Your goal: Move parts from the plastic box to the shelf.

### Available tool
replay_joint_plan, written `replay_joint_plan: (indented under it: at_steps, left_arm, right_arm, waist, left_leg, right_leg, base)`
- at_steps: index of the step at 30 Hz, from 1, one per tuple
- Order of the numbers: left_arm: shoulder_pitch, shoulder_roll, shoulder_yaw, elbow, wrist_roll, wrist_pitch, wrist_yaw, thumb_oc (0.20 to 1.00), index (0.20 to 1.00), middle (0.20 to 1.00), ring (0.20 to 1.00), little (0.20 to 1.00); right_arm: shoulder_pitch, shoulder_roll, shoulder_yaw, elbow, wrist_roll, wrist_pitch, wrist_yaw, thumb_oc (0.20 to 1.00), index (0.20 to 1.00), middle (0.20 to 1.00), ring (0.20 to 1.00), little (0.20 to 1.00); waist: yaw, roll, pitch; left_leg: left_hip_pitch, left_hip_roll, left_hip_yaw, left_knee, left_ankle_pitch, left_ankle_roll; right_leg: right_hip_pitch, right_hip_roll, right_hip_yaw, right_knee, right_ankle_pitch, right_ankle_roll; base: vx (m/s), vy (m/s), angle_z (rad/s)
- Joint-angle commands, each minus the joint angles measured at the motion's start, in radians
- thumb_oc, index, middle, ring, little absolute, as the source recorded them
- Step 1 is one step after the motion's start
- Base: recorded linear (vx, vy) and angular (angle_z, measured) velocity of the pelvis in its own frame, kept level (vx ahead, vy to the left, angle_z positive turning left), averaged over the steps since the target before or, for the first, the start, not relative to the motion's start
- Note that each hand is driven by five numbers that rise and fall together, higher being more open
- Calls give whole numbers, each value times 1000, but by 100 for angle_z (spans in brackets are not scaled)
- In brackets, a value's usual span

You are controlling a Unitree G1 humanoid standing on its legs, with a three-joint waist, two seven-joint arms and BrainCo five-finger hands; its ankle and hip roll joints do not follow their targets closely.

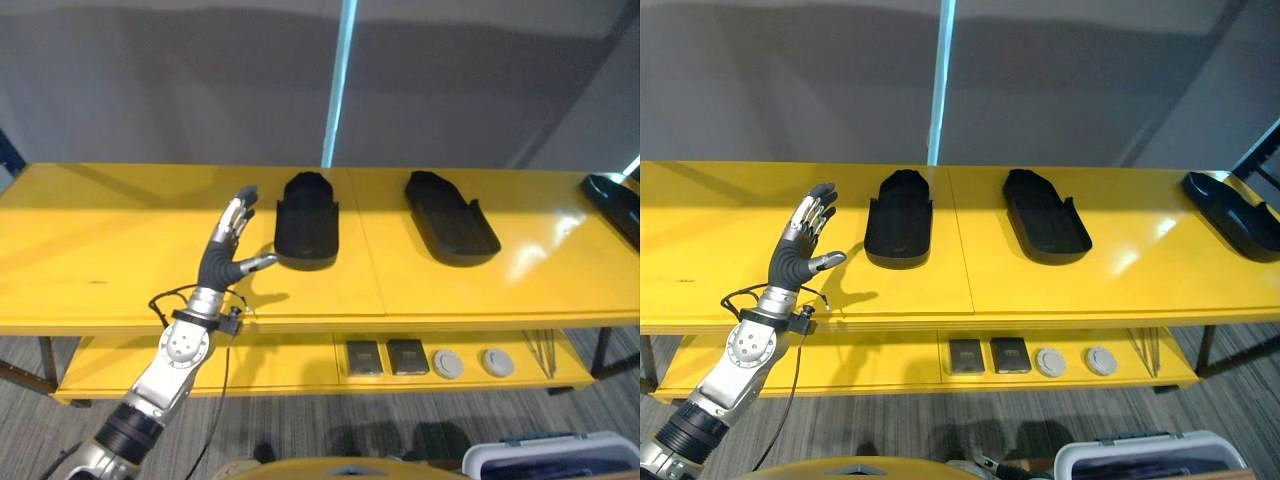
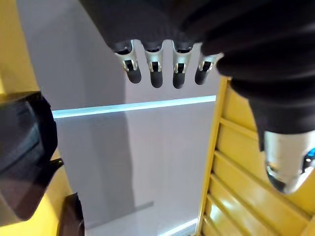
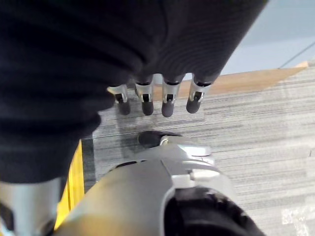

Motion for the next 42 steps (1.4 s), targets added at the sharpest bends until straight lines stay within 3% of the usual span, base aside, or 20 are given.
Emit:
replay_joint_plan:
  at_steps: [1,5,6,7,8,11,13,14,20,21,22,24,25,26,28,29,30,36,39,42]
  left_arm:
    - [-91,10,-13,-21,65,-46,-7,1000,1000,1000,1000,1000]
    - [-91,40,0,-10,103,-68,35,1000,1000,1000,1000,1000]
    - [-97,47,20,-11,125,-56,69,1000,1000,1000,1000,1000]
    - [-97,47,20,-11,125,-56,69,1000,1000,1000,1000,1000]
    - [-103,46,35,-3,133,-45,98,1000,1000,1000,1000,1000]
    - [-104,38,59,5,141,-26,123,1000,1000,1000,1000,1000]
    - [-71,25,96,-1,154,-21,128,1000,1000,1000,1000,1000]
    - [-52,18,104,-12,163,-7,120,1000,1000,1000,1000,1000]
    - [-30,3,111,-9,139,-28,111,1000,1000,1000,1000,1000]
    - [-23,-7,110,-5,140,-43,119,1000,1000,1000,1000,1000]
    - [-20,-9,111,-7,127,-45,121,1000,1000,1000,1000,1000]
    - [-18,-11,115,-2,121,-47,128,1000,1000,1000,1000,1000]
    - [-7,-9,128,-4,125,-44,139,1000,1000,1000,1000,1000]
    - [16,-1,145,-10,133,-41,149,1000,1000,1000,1000,1000]
    - [51,9,167,-30,137,-30,167,1000,1000,1000,1000,1000]
    - [70,13,182,-57,141,-10,168,1000,1000,1000,1000,1000]
    - [78,17,192,-96,160,15,152,1000,1000,1000,1000,1000]
    - [8,34,142,-139,229,11,39,1000,1000,1000,1000,1000]
    - [-48,59,87,-136,261,-20,-17,1000,1000,1000,1000,1000]
    - [-71,64,67,-142,258,-50,-52,1000,1000,1000,1000,1000]
  right_arm:
    - [-45,-23,-4,84,33,-14,-10,1000,1000,1000,1000,1000]
    - [-39,-16,-15,97,-6,-35,21,1000,1000,1000,1000,1000]
    - [-31,-16,-11,95,-23,-48,28,1000,1000,1000,1000,1000]
    - [-31,-16,-11,95,-23,-48,28,1000,1000,1000,1000,1000]
    - [-28,-19,-9,94,-59,-61,38,1000,1000,1000,1000,1000]
    - [-27,-19,-6,94,-101,-81,41,1000,1000,1000,1000,1000]
    - [-33,-14,4,95,-87,-104,33,1000,1000,1000,1000,1000]
    - [-28,-17,3,84,-79,-102,30,1000,1000,1000,1000,1000]
    - [-16,-38,-8,42,-47,-106,8,1000,1000,1000,1000,1000]
    - [-16,-53,-20,31,-52,-98,3,1000,1000,1000,1000,1000]
    - [-19,-63,-26,31,-64,-90,1,1000,1000,1000,1000,1000]
    - [-24,-70,-28,38,-88,-83,-2,1000,1000,1000,1000,1000]
    - [-30,-77,-25,52,-93,-78,-13,1000,1000,1000,1000,1000]
    - [-38,-86,-18,65,-92,-69,-8,1000,1000,1000,1000,1000]
    - [-46,-92,-5,84,-112,-64,10,1000,1000,1000,1000,1000]
    - [-50,-93,1,99,-136,-69,21,1000,1000,1000,1000,1000]
    - [-49,-90,9,106,-142,-75,24,1000,1000,1000,1000,1000]
    - [-39,-63,-12,87,39,-89,-27,1000,1000,1000,1000,1000]
    - [-22,-52,-49,61,-28,-128,-27,1000,1000,1000,1000,1000]
    - [-13,-44,-41,52,-80,-150,-36,1000,1000,1000,1000,1000]
  waist:
    - [-11,44,15]
    - [-9,56,28]
    - [-4,76,37]
    - [-4,76,37]
    - [8,90,39]
    - [29,97,43]
    - [64,86,43]
    - [72,81,38]
    - [43,74,64]
    - [32,60,82]
    - [35,59,95]
    - [44,60,105]
    - [60,58,107]
    - [88,61,98]
    - [122,66,79]
    - [140,69,61]
    - [148,73,49]
    - [114,83,35]
    - [69,88,38]
    - [60,92,37]
  left_leg:
    - [25,47,-78,0,-95,-23]
    - [19,57,23,0,-93,-10]
    - [7,69,83,0,-84,5]
    - [7,69,83,0,-84,5]
    - [-6,81,131,0,-70,9]
    - [-8,83,176,9,-76,3]
    - [-37,100,251,21,-40,-19]
    - [-59,108,256,35,-24,-44]
    - [-79,128,241,134,-53,-50]
    - [-105,156,231,248,-92,-57]
    - [-137,180,195,314,-77,-81]
    - [-154,185,128,353,-85,-88]
    - [-160,160,42,335,-81,-76]
    - [-143,107,-97,278,-98,-76]
    - [-106,67,-277,189,-89,-75]
    - [-94,45,-363,142,-75,-70]
    - [-81,27,-397,113,-74,-61]
    - [-71,-6,-386,85,-76,-24]
    - [-68,-20,-376,109,-95,8]
    - [-65,-15,-363,115,-100,15]
  right_leg:
    - [-126,-125,-28,69,123,93]
    - [-161,-128,-117,166,117,97]
    - [-154,-98,-175,242,45,73]
    - [-154,-98,-175,242,45,73]
    - [-139,-88,-231,293,-8,48]
    - [-100,-94,-283,342,-71,39]
    - [13,-33,-340,212,-137,12]
    - [48,-3,-350,111,-117,6]
    - [43,21,-309,51,-88,-24]
    - [34,10,-290,56,-86,-44]
    - [35,11,-273,57,-89,-54]
    - [31,10,-249,66,-92,-60]
    - [10,3,-221,72,-76,-66]
    - [3,9,-162,65,-73,-59]
    - [-8,22,-74,55,-72,-54]
    - [-19,32,-28,48,-71,-52]
    - [-24,41,-1,40,-72,-49]
    - [-69,47,32,57,-55,-39]
    - [-109,61,100,125,-68,-39]
    - [-117,49,100,154,-78,-33]
  base:
    - [-186,95,-41]
    - [-195,91,-66]
    - [-196,84,-135]
    - [-293,130,-110]
    - [-105,92,-88]
    - [-120,27,-118]
    - [-154,-298,-147]
    - [-69,-374,-175]
    - [-74,-160,-106]
    - [-77,-64,-41]
    - [-73,-58,-42]
    - [-28,18,-18]
    - [-7,132,-63]
    - [16,164,-92]
    - [100,146,-134]
    - [96,168,-212]
    - [49,182,-214]
    - [-66,160,-49]
    - [-43,98,-36]
    - [-27,-13,-30]
